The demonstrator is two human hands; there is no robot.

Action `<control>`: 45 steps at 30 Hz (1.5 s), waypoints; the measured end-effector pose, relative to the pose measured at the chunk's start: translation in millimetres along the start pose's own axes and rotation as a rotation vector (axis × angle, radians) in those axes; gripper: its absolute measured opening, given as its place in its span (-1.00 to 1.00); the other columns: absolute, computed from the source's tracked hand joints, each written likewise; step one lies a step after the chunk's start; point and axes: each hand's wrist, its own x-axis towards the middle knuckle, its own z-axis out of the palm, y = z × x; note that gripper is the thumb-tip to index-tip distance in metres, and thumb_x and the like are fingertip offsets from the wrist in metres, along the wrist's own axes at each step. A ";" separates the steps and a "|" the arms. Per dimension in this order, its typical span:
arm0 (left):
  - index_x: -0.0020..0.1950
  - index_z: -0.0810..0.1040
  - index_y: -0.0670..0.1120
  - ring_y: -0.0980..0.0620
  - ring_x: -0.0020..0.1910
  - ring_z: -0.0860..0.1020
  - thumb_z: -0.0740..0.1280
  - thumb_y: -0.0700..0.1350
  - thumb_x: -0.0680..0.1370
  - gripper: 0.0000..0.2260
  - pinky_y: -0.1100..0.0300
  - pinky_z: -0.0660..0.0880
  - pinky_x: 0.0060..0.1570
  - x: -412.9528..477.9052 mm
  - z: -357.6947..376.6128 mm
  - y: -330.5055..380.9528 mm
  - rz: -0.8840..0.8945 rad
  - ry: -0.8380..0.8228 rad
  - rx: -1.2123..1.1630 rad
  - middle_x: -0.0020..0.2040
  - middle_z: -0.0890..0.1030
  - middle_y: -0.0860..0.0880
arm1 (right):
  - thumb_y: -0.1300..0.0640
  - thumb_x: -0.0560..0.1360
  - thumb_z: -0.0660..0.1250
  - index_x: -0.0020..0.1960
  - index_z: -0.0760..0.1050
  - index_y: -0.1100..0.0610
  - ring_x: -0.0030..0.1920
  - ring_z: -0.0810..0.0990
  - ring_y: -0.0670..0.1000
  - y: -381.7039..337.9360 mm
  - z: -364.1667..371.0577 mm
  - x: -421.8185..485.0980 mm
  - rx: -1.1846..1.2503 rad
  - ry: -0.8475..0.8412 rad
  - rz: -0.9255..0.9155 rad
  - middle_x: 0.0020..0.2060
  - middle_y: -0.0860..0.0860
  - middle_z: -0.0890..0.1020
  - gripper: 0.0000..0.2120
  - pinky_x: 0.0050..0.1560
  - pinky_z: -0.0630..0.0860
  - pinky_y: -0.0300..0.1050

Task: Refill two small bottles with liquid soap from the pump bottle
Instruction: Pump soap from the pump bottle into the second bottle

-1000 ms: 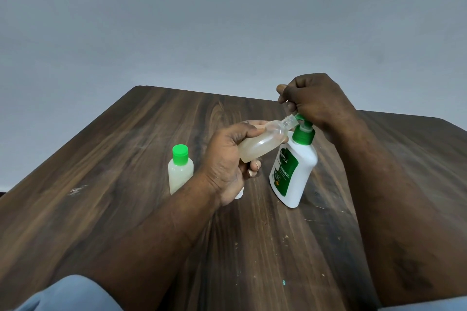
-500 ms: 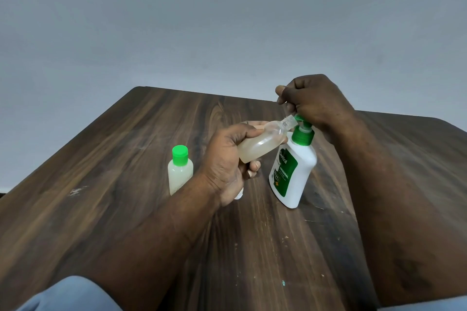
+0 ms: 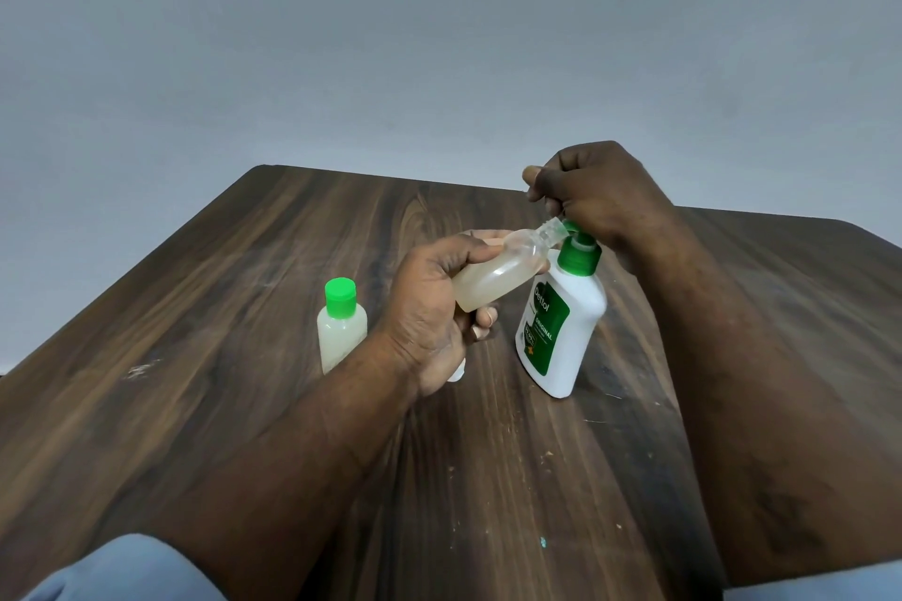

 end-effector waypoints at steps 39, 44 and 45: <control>0.27 0.61 -0.22 0.07 -0.50 0.39 0.33 -0.05 0.41 -0.53 0.25 0.33 -0.54 -1.3 -1.4 0.5 -0.008 0.004 0.000 0.31 0.55 -0.45 | 0.02 0.59 0.44 -0.24 0.68 0.10 -0.30 0.54 -0.09 -3.7 -3.4 -2.7 -0.037 0.044 -0.029 -0.41 -0.16 0.61 -0.74 -0.19 0.48 -0.09; 0.28 0.61 -0.22 0.06 -0.50 0.39 0.34 -0.04 0.40 -0.50 0.26 0.31 -0.51 -1.4 -0.1 0.9 -0.008 0.016 0.001 0.31 0.52 -0.48 | 0.09 0.59 0.43 -0.21 0.68 0.12 -0.35 0.52 -0.21 -2.9 1.8 -1.9 -0.046 0.001 -0.007 -0.51 -0.27 0.58 -0.78 -0.22 0.47 -0.18; 0.30 0.60 -0.23 0.06 -0.51 0.39 0.34 -0.04 0.39 -0.48 0.27 0.30 -0.52 -0.9 -0.4 1.1 -0.009 0.022 -0.001 0.31 0.52 -0.48 | 0.10 0.59 0.43 -0.20 0.68 0.12 -0.37 0.52 -0.23 -2.4 2.5 -1.9 -0.051 -0.005 -0.002 -0.52 -0.28 0.58 -0.78 -0.25 0.46 -0.22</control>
